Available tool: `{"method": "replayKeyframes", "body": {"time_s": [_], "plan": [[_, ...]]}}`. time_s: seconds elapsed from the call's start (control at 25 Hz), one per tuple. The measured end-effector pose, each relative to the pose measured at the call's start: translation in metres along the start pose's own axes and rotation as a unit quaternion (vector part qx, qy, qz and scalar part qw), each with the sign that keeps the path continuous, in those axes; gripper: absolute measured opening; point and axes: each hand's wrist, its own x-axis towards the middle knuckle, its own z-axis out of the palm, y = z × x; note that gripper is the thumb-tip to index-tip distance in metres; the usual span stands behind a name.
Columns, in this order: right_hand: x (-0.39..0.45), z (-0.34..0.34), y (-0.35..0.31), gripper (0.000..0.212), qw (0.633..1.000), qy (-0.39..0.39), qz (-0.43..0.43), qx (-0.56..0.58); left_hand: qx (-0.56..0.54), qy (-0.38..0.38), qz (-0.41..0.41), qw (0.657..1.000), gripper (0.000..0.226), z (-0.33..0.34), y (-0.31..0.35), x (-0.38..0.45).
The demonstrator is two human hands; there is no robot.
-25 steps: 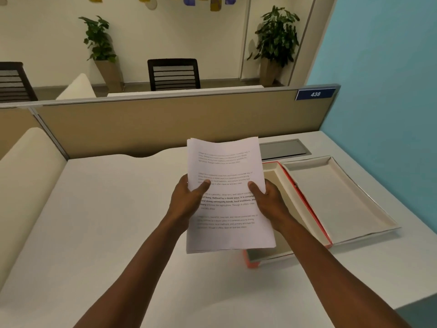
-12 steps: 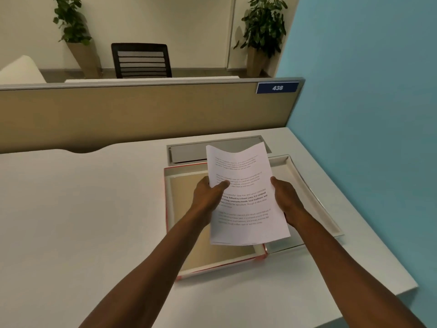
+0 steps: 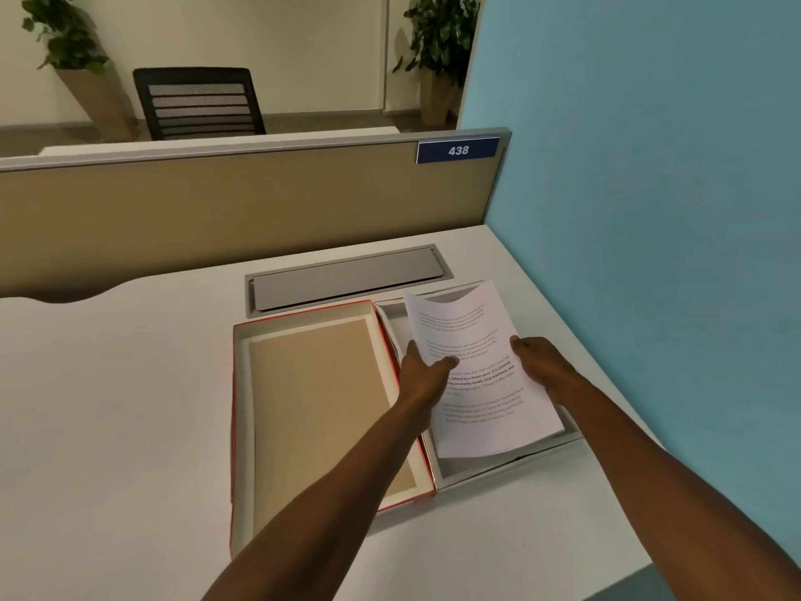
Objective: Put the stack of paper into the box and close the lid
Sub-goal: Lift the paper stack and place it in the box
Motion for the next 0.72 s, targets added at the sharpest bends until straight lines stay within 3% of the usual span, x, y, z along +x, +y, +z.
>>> {"method": "replayKeyframes", "body": {"time_s": [0.16,0.28,0.4,0.72], "plan": [[0.022,0.007,0.001,0.051,0.998,-0.002,-0.012,-0.064,-0.043,0.003,-0.012,0.999,0.084,0.011,-0.018,0.015],[0.033,0.019,0.002,0.055,0.995,-0.014,-0.015,-0.101,-0.090,-0.011,-0.020,0.996,0.084,0.009,-0.031,0.031],[0.044,0.027,0.006,0.058,0.991,0.002,-0.005,-0.132,-0.075,-0.036,-0.024,0.996,0.131,0.007,-0.029,0.040],[0.050,0.036,0.011,0.047,0.977,0.076,-0.030,-0.196,0.023,-0.010,-0.009,1.000,0.121,0.023,-0.021,0.032]]}}
